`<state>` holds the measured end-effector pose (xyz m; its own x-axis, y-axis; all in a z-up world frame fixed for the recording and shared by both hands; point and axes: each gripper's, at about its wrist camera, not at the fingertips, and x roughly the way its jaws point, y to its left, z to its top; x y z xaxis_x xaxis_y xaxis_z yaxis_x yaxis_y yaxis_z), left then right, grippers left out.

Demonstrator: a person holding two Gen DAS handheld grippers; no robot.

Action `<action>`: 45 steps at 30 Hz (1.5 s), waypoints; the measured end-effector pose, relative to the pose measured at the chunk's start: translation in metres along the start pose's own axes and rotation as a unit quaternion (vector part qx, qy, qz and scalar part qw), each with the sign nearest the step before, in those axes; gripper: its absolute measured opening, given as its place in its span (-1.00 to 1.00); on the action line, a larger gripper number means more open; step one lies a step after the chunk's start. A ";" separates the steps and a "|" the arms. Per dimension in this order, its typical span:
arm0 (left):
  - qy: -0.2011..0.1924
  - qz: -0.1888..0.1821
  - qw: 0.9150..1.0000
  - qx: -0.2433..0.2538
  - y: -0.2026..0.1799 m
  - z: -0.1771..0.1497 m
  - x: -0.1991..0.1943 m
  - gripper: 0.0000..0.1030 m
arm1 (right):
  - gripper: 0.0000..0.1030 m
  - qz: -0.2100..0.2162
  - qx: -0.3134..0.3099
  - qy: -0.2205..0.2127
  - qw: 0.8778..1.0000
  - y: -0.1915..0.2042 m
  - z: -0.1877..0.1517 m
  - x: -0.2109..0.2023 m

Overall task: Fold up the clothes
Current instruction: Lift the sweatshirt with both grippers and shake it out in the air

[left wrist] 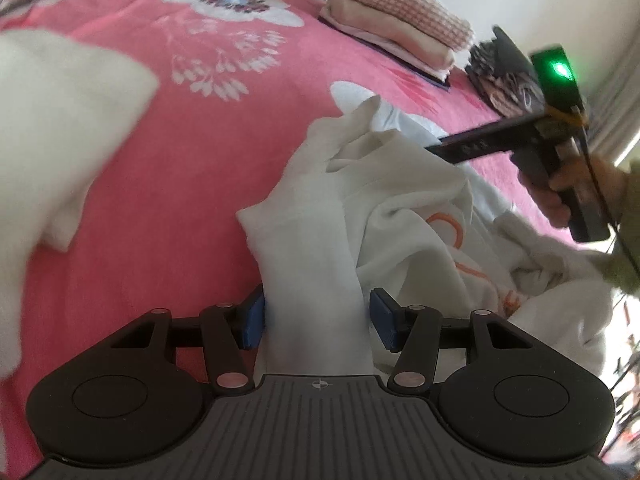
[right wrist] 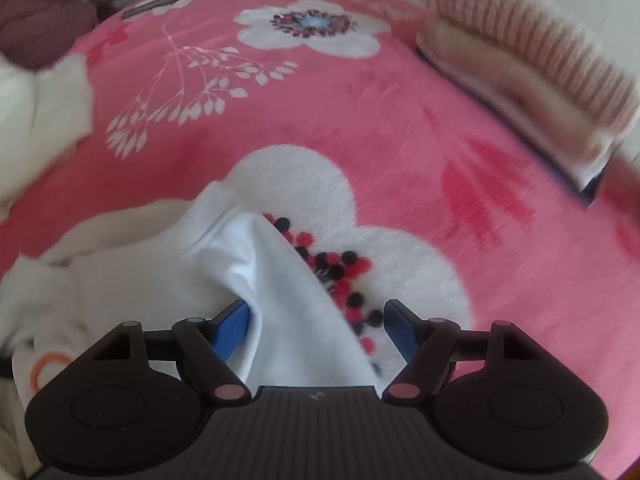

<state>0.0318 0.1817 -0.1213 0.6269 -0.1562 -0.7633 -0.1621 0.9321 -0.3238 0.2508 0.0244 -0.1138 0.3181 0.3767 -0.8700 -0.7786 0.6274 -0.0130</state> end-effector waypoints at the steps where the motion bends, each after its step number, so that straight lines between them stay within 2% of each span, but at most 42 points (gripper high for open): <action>1: -0.001 0.007 1.000 0.013 -0.004 0.000 0.001 0.03 | 0.20 -0.002 -0.007 -0.007 1.000 0.007 -0.002 -0.001; 2: -0.003 0.014 1.000 0.025 -0.007 -0.001 0.002 0.03 | 0.05 -0.004 -0.014 -0.014 1.000 0.014 -0.004 -0.001; 3: -0.006 0.020 0.999 0.034 -0.009 -0.002 0.002 0.03 | -0.28 -0.009 -0.023 -0.020 0.999 0.022 -0.006 -0.002; 4: -0.010 0.028 0.999 0.044 -0.012 -0.003 0.002 -0.06 | -0.68 -0.017 -0.034 -0.025 0.999 0.031 -0.007 -0.004; 5: -0.015 0.036 0.998 0.052 -0.013 -0.004 0.001 -0.21 | -0.81 -0.032 -0.045 -0.031 0.998 0.040 -0.009 -0.007; 6: -0.020 0.045 0.997 0.058 -0.015 -0.004 0.001 -0.27 | -0.83 -0.054 -0.055 -0.040 0.996 0.050 -0.012 -0.010; 8: -0.029 0.058 0.996 0.062 -0.015 -0.004 -0.001 -0.58 | -0.85 -0.102 -0.068 -0.069 0.990 0.068 -0.018 -0.021; 10: -0.043 0.063 0.996 0.057 -0.015 -0.002 -0.004 -0.72 | -0.86 -0.147 -0.054 -0.107 0.982 0.076 -0.024 -0.041; 13: -0.093 0.071 0.991 0.058 -0.019 0.000 -0.015 -0.78 | -0.86 -0.211 -0.002 -0.163 0.964 0.079 -0.036 -0.088; 16: -0.161 0.063 0.982 0.070 -0.035 0.001 -0.039 -0.80 | -0.86 -0.268 0.033 -0.215 0.939 0.087 -0.056 -0.142; 22: -0.284 0.055 0.948 0.129 -0.088 0.001 -0.123 -0.81 | -0.87 -0.362 0.052 -0.287 0.885 0.134 -0.106 -0.255; 25: -0.337 0.045 0.928 0.152 -0.106 0.002 -0.167 -0.81 | -0.87 -0.384 0.068 -0.317 0.864 0.157 -0.133 -0.304; 29: -0.391 0.032 0.898 0.199 -0.130 0.004 -0.219 -0.81 | -0.87 -0.403 0.084 -0.361 0.837 0.187 -0.167 -0.358; 32: -0.426 0.027 0.875 0.228 -0.147 0.001 -0.253 -0.81 | -0.87 -0.427 0.081 -0.397 0.808 0.212 -0.186 -0.390; 33: -0.436 0.025 0.869 0.234 -0.152 0.001 -0.262 -0.81 | -0.87 -0.432 0.081 -0.409 0.800 0.219 -0.191 -0.400; 35: -0.448 0.015 0.861 0.239 -0.160 0.005 -0.276 -0.82 | -0.87 -0.435 0.085 -0.431 0.786 0.228 -0.199 -0.417; 37: -0.443 0.007 0.863 0.242 -0.166 0.013 -0.277 -0.82 | -0.87 -0.440 0.088 -0.444 0.776 0.229 -0.203 -0.425; 39: -0.423 0.008 0.871 0.249 -0.173 0.021 -0.263 -0.82 | -0.87 -0.438 0.099 -0.447 0.773 0.221 -0.208 -0.426; 42: -0.382 0.022 0.886 0.261 -0.175 0.029 -0.219 -0.81 | -0.87 -0.418 0.131 -0.434 0.787 0.197 -0.216 -0.415; 45: -0.345 0.042 0.896 0.275 -0.178 0.035 -0.174 -0.81 | -0.87 -0.381 0.170 -0.404 0.814 0.158 -0.217 -0.385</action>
<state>-0.0221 0.0546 0.0889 0.9832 -0.0147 -0.1822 0.0497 0.9808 0.1888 -0.1124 -0.1692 0.1121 0.9977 0.0280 -0.0622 -0.0366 0.9894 -0.1404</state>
